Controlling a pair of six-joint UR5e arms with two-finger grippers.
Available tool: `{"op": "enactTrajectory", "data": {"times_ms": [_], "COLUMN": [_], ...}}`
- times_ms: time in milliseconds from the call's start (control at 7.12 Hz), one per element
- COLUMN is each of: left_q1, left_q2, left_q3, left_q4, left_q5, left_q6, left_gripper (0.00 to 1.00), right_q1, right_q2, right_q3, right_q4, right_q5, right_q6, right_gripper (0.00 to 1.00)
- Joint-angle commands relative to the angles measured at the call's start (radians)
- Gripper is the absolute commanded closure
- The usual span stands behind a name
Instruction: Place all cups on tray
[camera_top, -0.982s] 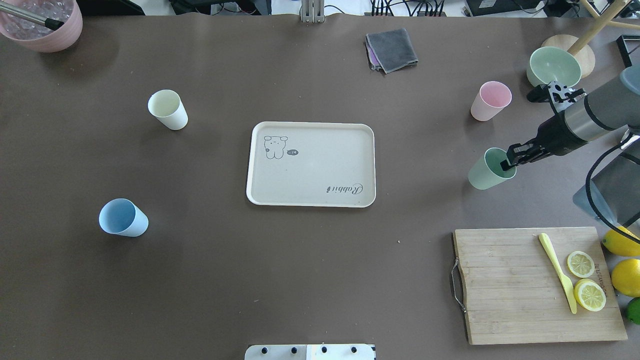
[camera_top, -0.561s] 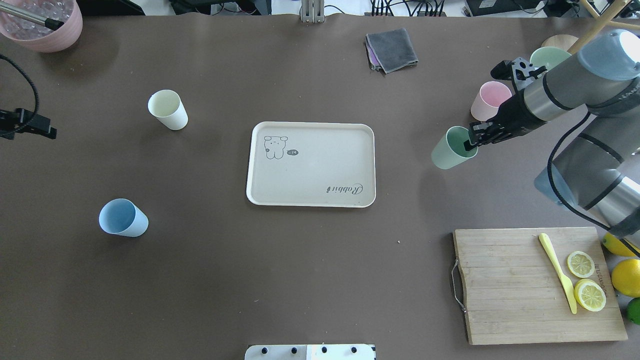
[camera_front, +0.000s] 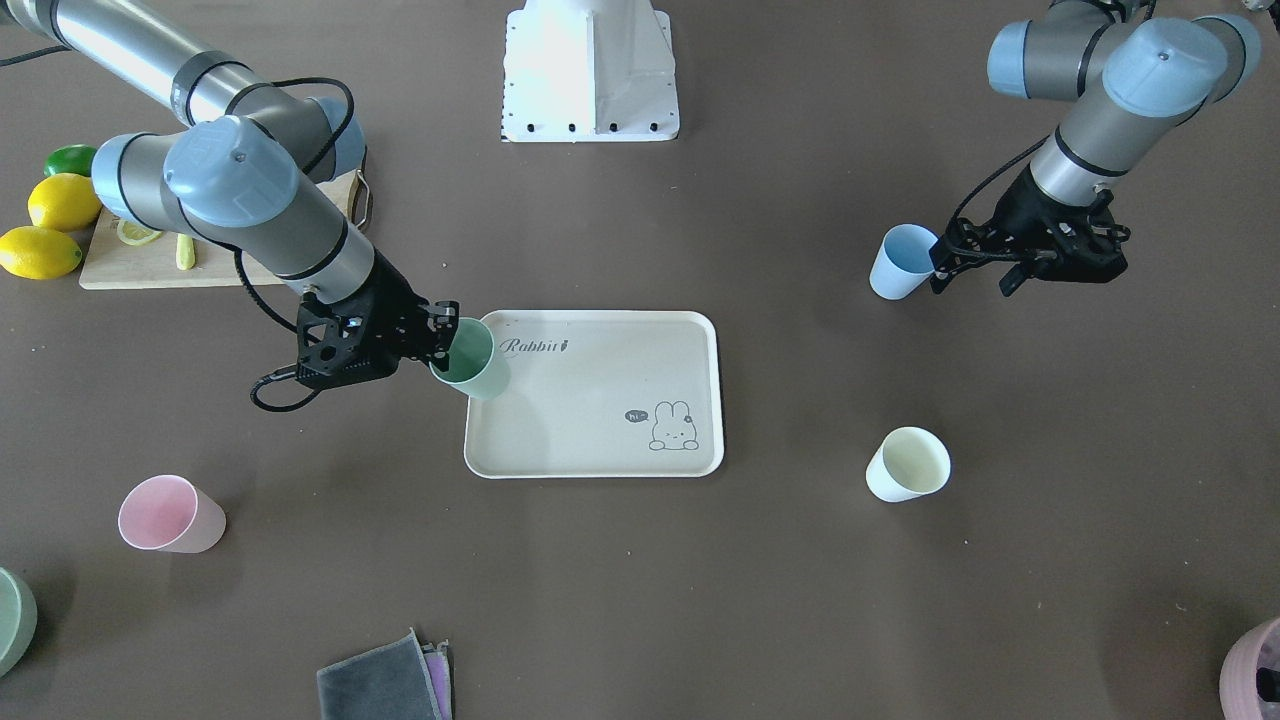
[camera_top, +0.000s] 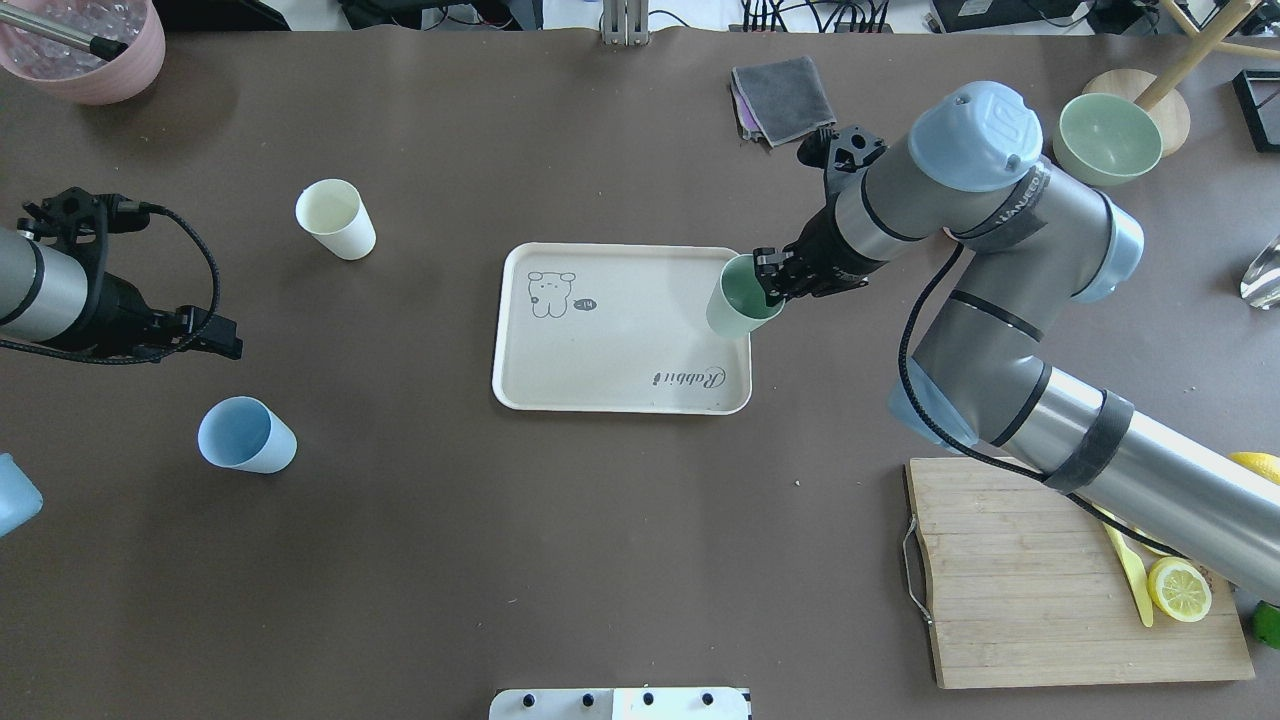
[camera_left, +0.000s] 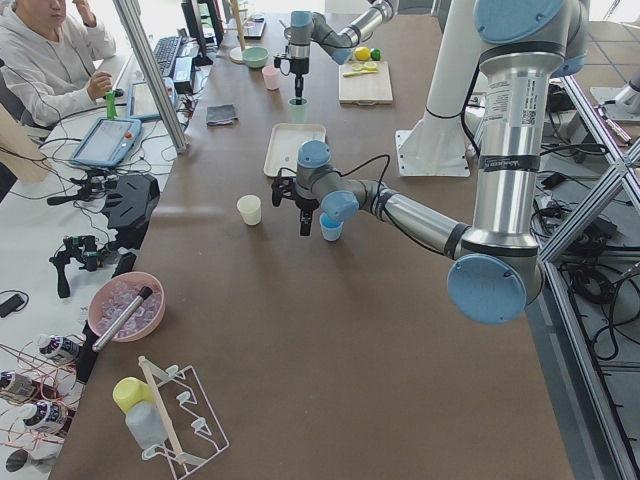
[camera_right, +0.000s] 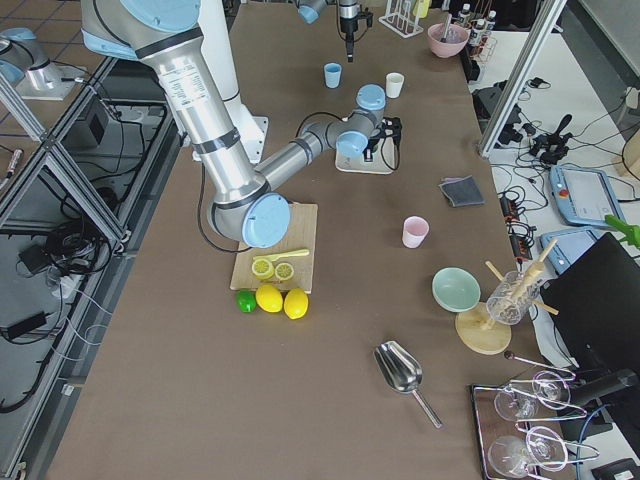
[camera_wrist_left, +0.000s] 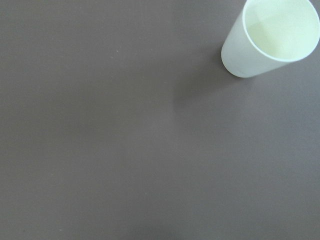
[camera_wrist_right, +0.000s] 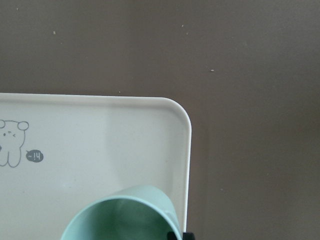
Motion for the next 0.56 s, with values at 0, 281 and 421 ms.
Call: {"op": "enactTrajectory", "data": {"times_ms": [0,281,421], "left_q1": [0.067,0.082,0.086], "left_q2": [0.034,0.072,0.074], "left_q3": [-0.007,-0.057,-0.059], "left_q4": [-0.002,0.000,0.000], "left_q5": [0.010,0.007,0.007], "left_q6": [0.001,0.007,0.006], "left_gripper": [0.11,0.11,0.11], "right_q1": [-0.053,-0.064,-0.066], "right_q2": [0.024,0.031,0.031], "right_q3": [-0.002,-0.002,-0.002], "right_q4": [-0.008,-0.008,-0.008], "right_q5": [-0.060,-0.066,-0.066], "right_q6": [0.030,0.065,0.065], "right_gripper": [1.00,1.00,1.00]}}
